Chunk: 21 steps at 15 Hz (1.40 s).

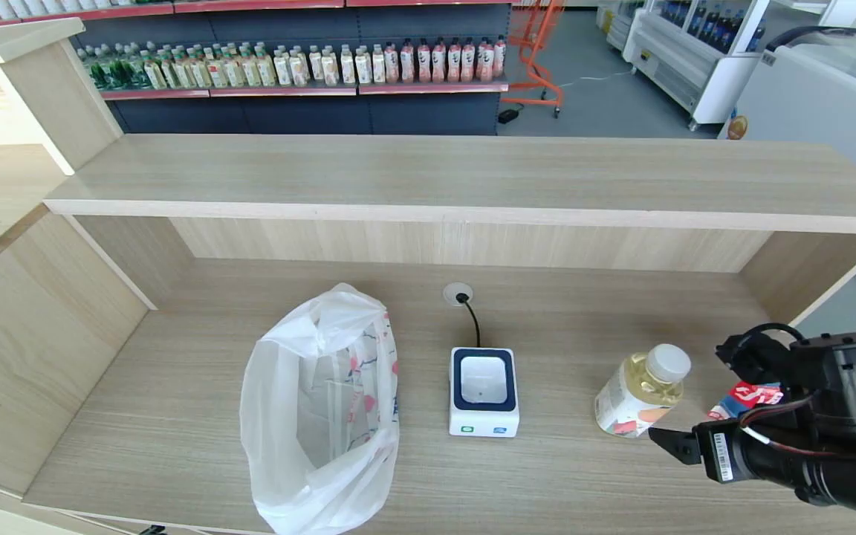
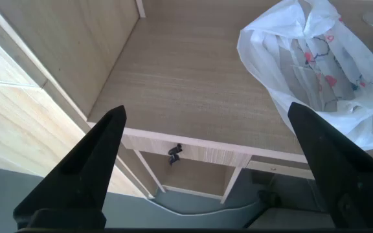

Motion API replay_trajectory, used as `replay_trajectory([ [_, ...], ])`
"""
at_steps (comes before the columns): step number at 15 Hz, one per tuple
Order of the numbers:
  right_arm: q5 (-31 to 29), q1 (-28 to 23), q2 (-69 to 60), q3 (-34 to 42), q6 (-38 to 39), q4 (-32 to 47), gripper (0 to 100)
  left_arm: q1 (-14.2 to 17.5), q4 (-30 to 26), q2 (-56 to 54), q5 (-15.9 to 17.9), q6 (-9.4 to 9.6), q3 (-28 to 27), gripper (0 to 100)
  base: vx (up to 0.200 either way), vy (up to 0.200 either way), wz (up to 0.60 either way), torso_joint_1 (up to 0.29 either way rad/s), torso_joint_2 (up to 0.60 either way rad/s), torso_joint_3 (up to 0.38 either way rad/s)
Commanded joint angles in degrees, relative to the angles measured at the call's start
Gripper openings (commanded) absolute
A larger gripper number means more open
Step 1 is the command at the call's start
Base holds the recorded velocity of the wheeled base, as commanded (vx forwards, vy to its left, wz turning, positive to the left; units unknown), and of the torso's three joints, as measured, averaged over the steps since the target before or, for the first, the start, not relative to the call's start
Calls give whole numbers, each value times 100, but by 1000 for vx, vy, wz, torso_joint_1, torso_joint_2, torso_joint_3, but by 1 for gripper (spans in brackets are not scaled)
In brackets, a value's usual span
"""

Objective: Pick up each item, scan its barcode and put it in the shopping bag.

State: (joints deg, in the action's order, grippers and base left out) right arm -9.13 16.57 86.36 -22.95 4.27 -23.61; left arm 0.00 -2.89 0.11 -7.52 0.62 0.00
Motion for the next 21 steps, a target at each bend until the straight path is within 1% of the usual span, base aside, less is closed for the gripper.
replay_trajectory([
  [1,-159,251,593,19,180,-267,100,0,-1,-2,-4,-1,0,100,0,0,0,0,0,0],
  [3,-194,321,918,45,189,-891,100,0,-1,-2,-4,-1,0,100,0,0,0,0,0,0],
  [5,-467,426,1217,151,189,-1497,100,0,-1,-2,-4,-1,0,100,0,0,0,0,0,0],
  [6,-563,523,1357,169,197,-1673,100,0,-1,-2,-4,-1,0,100,0,0,0,0,0,0],
  [8,-572,637,1586,160,197,-1980,100,0,-1,-2,-4,-1,0,100,0,0,0,0,0,0],
  [14,-555,699,2043,-60,153,-2438,100,0,-1,-2,-4,-1,0,100,0,0,0,0,0,0],
  [18,-563,690,2430,-280,-40,-2947,100,0,-1,-2,-4,-1,0,100,0,0,0,0,0,0],
  [21,-581,708,2605,-658,-145,-3088,100,0,-1,-2,-4,-1,0,100,0,0,0,0,0,0],
])
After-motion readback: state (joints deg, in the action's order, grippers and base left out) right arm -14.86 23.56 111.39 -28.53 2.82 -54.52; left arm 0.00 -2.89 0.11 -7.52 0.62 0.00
